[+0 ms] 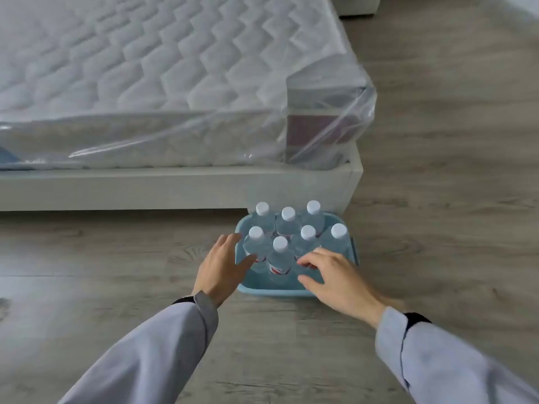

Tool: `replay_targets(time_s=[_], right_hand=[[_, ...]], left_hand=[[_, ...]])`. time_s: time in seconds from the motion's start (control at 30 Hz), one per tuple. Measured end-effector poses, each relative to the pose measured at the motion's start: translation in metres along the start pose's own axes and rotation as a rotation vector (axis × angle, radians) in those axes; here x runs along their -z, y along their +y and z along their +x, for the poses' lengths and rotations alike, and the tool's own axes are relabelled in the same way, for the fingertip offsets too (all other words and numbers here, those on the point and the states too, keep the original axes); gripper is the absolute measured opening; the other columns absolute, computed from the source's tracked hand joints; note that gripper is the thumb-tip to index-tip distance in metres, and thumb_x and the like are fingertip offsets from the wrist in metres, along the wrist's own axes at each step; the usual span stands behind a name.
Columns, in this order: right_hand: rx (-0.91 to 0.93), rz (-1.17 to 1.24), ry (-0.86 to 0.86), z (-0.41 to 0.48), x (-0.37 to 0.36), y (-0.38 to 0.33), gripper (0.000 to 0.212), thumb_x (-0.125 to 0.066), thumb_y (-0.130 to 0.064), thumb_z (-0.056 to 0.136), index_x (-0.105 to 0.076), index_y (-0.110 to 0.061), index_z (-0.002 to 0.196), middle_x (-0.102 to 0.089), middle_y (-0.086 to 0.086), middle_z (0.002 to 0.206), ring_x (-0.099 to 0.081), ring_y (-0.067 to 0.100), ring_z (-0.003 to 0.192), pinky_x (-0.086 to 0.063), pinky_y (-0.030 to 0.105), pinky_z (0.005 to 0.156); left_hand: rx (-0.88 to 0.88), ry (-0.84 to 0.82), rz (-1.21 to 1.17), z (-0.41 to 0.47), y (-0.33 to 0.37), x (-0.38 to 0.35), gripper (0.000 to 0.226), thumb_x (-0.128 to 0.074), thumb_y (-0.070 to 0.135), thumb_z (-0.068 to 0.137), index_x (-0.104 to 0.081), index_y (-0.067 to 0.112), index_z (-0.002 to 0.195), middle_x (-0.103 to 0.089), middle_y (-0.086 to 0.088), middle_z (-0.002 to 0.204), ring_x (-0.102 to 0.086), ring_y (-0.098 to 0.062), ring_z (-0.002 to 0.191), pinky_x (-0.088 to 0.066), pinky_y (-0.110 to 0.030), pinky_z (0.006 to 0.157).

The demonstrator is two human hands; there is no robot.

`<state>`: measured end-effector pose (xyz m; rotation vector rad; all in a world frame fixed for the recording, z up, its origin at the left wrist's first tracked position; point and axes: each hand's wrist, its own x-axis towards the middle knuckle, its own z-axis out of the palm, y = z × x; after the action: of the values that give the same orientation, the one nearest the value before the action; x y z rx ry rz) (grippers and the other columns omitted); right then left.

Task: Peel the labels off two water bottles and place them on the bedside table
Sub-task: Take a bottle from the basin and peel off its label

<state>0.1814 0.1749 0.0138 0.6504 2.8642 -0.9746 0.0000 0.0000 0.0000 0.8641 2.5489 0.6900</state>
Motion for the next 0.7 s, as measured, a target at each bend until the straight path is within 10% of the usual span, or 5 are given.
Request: replay_targets(time_s=[0.7], right_hand=[[0.029, 0.086, 0.124, 0.025, -0.056, 0.012, 0.021, -0.07, -0.025, 0.095, -0.075, -0.018, 0.114, -0.073, -0.004, 0.109, -0.07, 0.015, 0.101, -0.057, 0.034, 0.087]], left_hand=[[-0.254, 0.273, -0.261, 0.023, -0.022, -0.012, 0.022, -0.076, 0.021, 0.096, -0.074, 0.004, 0.11, -0.072, -0.003, 0.104, -0.067, -0.017, 0.085, -0.056, -0.035, 0.074]])
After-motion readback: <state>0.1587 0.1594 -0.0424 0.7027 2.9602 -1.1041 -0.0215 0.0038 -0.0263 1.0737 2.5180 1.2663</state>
